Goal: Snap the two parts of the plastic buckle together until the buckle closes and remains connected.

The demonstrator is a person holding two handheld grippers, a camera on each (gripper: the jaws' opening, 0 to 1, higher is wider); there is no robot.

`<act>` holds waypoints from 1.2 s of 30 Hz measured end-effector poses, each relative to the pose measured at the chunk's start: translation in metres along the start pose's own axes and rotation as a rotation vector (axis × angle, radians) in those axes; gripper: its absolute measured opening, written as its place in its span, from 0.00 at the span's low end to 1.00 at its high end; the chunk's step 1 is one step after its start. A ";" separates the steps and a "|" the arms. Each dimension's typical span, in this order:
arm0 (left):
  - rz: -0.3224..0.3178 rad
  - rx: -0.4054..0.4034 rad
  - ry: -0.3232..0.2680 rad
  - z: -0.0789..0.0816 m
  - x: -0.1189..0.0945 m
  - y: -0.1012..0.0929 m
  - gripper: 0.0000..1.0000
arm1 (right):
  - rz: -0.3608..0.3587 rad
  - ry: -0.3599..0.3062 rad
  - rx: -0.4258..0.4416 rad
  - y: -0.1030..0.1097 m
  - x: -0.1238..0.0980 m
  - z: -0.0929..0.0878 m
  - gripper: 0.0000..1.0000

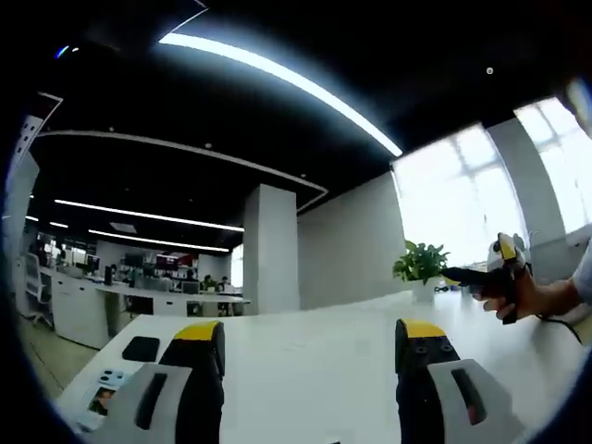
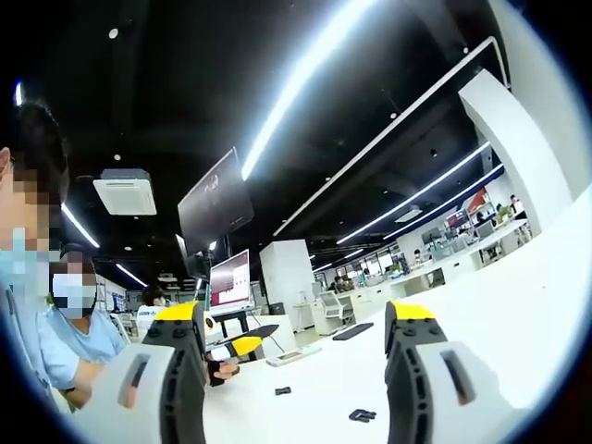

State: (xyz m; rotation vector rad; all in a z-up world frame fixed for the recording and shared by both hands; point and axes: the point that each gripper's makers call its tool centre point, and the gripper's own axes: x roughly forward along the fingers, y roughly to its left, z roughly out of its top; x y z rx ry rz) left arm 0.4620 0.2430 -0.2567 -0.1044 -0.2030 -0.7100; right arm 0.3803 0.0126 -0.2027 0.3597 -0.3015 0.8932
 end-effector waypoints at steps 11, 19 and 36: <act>0.171 0.055 0.214 -0.034 -0.009 0.037 0.65 | -0.016 0.017 0.013 -0.010 0.003 -0.005 0.81; 0.243 0.068 0.320 -0.051 -0.019 0.054 0.63 | -0.023 0.016 0.020 -0.009 0.001 -0.006 0.81; 0.277 0.125 0.473 -0.071 -0.030 0.062 0.66 | -0.024 0.012 0.019 -0.015 0.003 -0.001 0.80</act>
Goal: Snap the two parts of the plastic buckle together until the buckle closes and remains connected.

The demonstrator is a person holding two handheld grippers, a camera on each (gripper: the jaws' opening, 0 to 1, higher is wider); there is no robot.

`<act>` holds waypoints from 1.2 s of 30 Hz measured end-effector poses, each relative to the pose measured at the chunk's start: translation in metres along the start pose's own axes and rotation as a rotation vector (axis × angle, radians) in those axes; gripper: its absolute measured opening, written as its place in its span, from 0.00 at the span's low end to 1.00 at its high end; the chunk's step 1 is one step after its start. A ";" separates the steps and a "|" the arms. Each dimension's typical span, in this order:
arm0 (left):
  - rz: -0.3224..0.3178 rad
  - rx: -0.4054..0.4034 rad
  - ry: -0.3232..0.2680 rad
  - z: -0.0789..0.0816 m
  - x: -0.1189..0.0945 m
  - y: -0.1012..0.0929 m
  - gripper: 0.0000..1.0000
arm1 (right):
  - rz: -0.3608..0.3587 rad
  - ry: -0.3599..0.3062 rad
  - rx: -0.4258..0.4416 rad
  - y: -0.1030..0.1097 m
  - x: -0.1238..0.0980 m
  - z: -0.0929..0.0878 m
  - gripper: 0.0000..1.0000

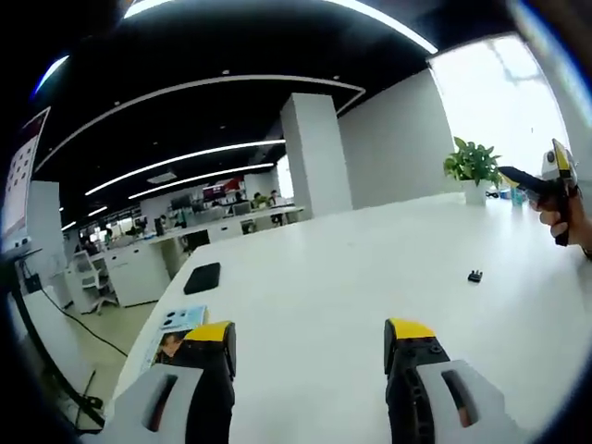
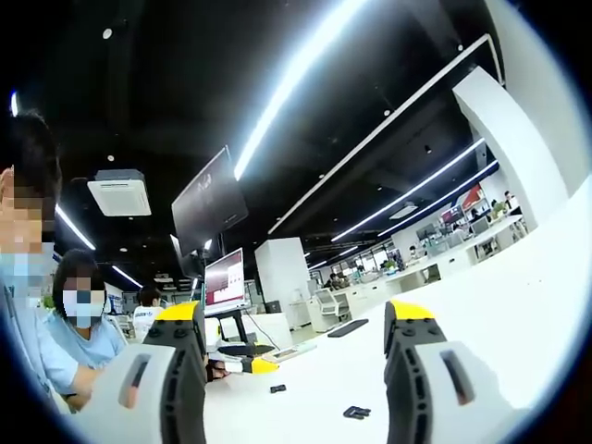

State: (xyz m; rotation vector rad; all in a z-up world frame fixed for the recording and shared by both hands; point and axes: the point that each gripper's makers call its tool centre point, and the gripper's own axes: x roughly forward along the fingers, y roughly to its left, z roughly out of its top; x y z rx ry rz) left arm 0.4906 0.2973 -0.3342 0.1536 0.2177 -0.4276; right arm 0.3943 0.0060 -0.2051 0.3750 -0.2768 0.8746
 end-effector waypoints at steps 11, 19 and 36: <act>0.014 0.021 0.115 -0.020 -0.005 0.001 0.75 | 0.002 -0.010 -0.006 0.008 -0.003 0.001 0.80; 0.017 0.073 0.171 -0.028 -0.006 0.001 0.76 | -0.002 -0.009 -0.017 0.003 -0.001 0.003 0.81; -0.116 0.070 0.241 -0.044 -0.006 -0.025 0.81 | -0.012 -0.029 -0.007 0.004 -0.003 0.006 0.80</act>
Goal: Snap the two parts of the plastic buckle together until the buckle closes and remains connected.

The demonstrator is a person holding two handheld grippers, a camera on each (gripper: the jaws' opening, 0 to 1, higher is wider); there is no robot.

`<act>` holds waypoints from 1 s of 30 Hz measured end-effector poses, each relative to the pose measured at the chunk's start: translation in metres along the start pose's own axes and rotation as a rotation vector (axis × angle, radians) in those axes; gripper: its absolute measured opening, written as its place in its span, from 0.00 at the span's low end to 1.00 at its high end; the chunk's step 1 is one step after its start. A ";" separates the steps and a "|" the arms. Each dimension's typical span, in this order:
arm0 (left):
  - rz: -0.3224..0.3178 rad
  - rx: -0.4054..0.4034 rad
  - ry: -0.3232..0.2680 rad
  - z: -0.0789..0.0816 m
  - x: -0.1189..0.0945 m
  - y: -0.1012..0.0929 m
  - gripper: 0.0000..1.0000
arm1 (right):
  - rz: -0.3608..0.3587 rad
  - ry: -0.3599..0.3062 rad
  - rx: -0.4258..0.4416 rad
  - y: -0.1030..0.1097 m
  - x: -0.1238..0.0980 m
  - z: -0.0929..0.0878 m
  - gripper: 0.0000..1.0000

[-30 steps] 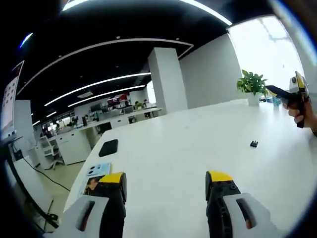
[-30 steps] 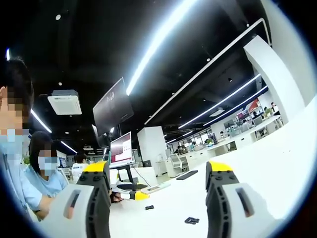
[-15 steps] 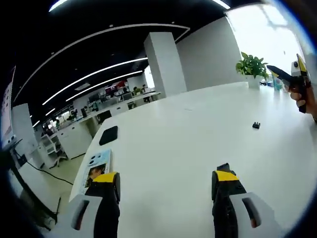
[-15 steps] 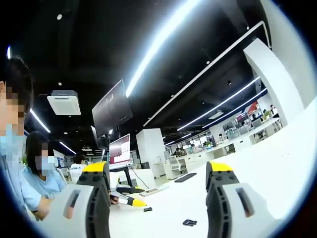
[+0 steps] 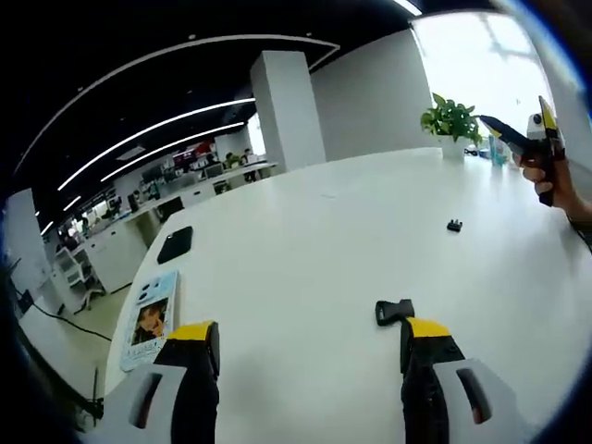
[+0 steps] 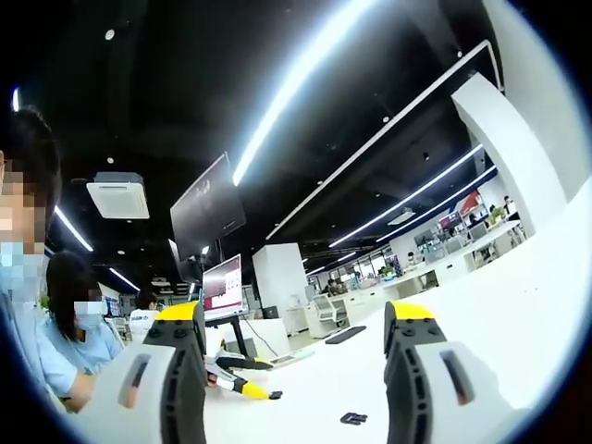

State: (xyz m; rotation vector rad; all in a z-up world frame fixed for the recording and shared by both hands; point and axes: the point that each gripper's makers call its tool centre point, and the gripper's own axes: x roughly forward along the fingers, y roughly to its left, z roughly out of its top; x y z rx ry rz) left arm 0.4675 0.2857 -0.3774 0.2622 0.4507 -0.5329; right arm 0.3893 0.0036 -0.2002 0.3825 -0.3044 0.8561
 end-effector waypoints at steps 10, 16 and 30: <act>-0.036 0.016 -0.021 0.004 0.006 -0.007 0.76 | 0.007 0.010 0.001 -0.005 0.003 -0.001 0.80; -0.031 0.026 -0.034 0.008 0.009 -0.009 0.74 | 0.002 0.009 0.002 -0.006 0.003 -0.001 0.80; -0.226 0.062 -0.145 0.025 -0.008 -0.040 0.38 | 0.007 -0.019 0.029 -0.003 0.001 0.008 0.80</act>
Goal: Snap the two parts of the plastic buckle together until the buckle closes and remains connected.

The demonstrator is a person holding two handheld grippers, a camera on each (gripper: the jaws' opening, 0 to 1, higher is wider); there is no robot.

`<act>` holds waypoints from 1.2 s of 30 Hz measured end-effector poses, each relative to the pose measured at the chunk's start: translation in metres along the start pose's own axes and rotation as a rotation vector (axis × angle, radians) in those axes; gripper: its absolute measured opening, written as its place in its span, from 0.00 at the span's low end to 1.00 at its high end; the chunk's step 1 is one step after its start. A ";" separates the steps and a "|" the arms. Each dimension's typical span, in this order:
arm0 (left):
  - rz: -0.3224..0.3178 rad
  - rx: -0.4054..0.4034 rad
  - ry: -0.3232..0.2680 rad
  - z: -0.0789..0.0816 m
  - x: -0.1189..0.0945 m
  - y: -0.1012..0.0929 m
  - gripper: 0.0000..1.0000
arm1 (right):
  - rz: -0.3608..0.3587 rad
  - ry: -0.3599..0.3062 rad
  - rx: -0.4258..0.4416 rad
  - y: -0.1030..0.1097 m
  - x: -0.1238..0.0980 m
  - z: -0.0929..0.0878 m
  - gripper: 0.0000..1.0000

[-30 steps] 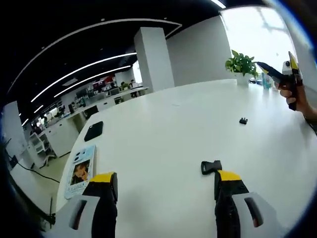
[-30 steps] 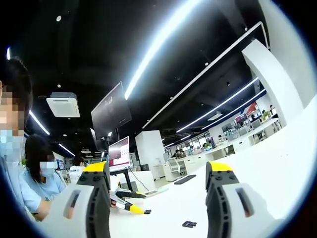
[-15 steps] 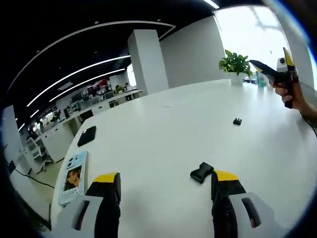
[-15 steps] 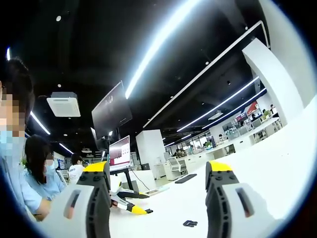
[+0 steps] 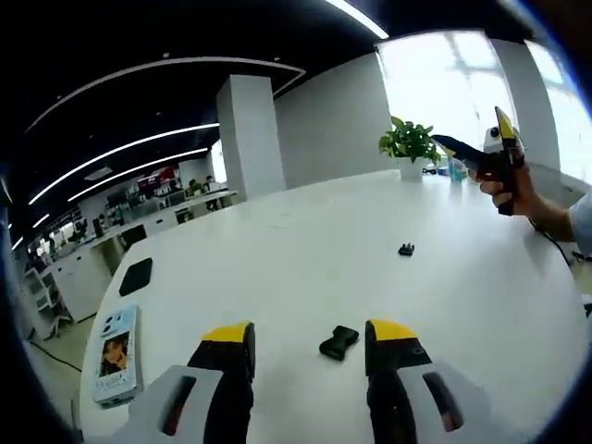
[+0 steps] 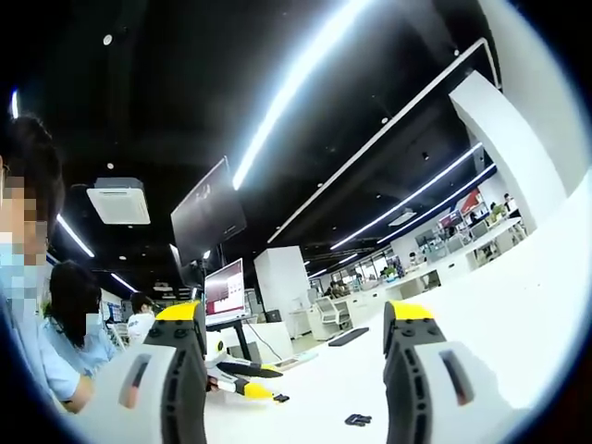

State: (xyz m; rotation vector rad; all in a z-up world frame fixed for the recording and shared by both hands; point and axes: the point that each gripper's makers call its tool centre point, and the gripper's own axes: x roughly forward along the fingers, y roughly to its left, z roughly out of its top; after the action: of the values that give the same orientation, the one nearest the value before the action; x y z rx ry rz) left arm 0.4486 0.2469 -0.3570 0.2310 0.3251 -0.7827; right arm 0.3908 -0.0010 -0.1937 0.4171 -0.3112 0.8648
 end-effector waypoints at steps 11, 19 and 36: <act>-0.022 -0.135 -0.312 0.055 -0.021 0.009 0.35 | 0.010 0.002 -0.005 0.008 -0.002 -0.004 0.80; -0.159 -0.173 -0.521 0.096 -0.051 -0.011 0.80 | 0.003 0.008 -0.013 0.010 -0.004 -0.009 0.81; -0.268 -0.017 -0.267 0.065 -0.018 -0.011 0.59 | 0.001 0.026 -0.004 0.008 -0.002 -0.014 0.81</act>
State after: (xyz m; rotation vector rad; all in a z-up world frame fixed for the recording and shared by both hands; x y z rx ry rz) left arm 0.4411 0.2302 -0.2915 0.0643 0.1102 -1.0625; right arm 0.3847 0.0084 -0.2055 0.4016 -0.2891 0.8695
